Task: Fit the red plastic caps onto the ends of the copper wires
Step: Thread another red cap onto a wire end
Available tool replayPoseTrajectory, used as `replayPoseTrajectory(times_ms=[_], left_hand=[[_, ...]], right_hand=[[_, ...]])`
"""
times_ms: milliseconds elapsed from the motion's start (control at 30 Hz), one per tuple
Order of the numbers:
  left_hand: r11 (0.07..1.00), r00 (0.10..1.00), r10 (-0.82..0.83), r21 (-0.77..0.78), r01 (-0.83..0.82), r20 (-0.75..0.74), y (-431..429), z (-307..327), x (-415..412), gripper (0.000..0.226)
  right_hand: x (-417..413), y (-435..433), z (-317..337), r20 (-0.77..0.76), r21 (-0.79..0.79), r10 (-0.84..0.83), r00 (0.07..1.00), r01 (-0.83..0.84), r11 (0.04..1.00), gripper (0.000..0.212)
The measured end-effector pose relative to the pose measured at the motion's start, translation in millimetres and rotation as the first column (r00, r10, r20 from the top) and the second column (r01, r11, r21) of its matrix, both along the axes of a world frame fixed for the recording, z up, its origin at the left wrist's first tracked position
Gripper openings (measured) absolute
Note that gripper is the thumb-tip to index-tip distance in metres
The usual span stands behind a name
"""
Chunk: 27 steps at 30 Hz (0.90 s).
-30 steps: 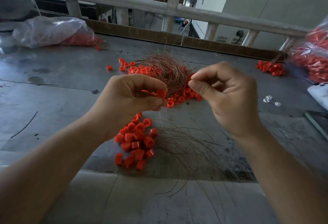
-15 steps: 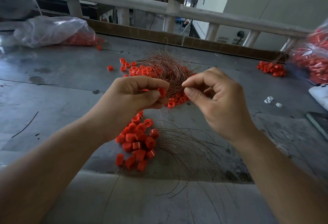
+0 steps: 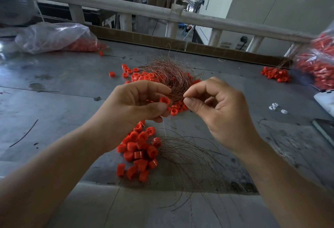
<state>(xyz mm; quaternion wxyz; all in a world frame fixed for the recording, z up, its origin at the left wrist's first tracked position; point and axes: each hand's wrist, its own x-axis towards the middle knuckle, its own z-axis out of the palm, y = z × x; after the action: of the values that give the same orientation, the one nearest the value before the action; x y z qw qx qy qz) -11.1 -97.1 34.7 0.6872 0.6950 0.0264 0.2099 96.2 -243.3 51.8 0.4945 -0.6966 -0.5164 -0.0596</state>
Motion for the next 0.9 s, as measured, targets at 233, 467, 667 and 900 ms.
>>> replayPoseTrajectory(times_ms=[233,467,667,900], left_hand=[[1.0,1.0,-0.009,0.027,0.009,0.028,-1.2,0.2,-0.9,0.03],[1.0,0.999,-0.016,0.014,0.015,0.038,-2.7,-0.2,-0.7,0.034],[1.0,1.0,-0.004,-0.006,0.004,0.029,-2.6,-0.1,-1.0,0.037],[1.0,1.0,-0.014,-0.01,0.014,0.012,-4.9,2.3,-1.5,0.033]], right_hand=[[-4.8,2.2,-4.8,0.016,-0.052,0.037,0.999,-0.036,0.998,0.017],[-6.6,-0.1,-4.3,-0.01,-0.089,0.022,1.0,-0.023,0.996,0.024],[-7.6,-0.1,-3.0,-0.026,-0.096,0.011,1.0,-0.014,0.995,0.023],[-6.1,-1.2,-2.5,-0.003,-0.116,-0.009,1.0,0.009,0.993,0.022]])
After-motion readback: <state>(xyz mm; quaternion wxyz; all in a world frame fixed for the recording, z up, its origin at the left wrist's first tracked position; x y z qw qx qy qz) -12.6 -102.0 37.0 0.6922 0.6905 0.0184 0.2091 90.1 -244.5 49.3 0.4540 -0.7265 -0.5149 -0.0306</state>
